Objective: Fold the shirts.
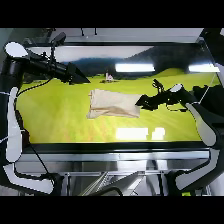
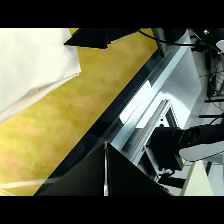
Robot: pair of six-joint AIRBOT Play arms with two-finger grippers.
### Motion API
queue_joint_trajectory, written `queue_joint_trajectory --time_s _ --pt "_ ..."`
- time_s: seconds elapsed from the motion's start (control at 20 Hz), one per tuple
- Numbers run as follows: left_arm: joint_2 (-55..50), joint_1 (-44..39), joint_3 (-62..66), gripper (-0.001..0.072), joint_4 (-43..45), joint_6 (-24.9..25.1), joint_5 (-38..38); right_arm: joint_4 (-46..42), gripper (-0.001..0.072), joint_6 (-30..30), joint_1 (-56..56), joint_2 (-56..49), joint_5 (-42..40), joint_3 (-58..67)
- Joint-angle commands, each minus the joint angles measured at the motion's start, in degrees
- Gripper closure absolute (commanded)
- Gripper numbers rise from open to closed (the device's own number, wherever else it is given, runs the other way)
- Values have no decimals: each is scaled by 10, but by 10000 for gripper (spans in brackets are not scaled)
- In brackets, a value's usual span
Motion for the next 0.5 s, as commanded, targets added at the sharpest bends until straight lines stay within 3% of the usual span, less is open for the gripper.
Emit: queue_joint_trajectory --time_s 0.0,0.05,0.1,0.15,0.25,0.45 --pt "1 0 0 695 0 0 -2 48 135 -14 7 -30 -22 -2" --pt "1 0 0 695 0 0 -2 64 147 -31 7 -34 -22 -2" --pt "1 0 0 695 0 -1 -3 80 313 -46 7 -34 -20 -2" --pt "1 0 0 695 0 0 -5 101 612 -64 7 -33 -10 0" --pt "1 0 0 695 0 0 -11 134 694 -83 5 -16 6 1" --pt "1 0 0 695 0 0 -13 144 695 -102 -21 73 6 3"
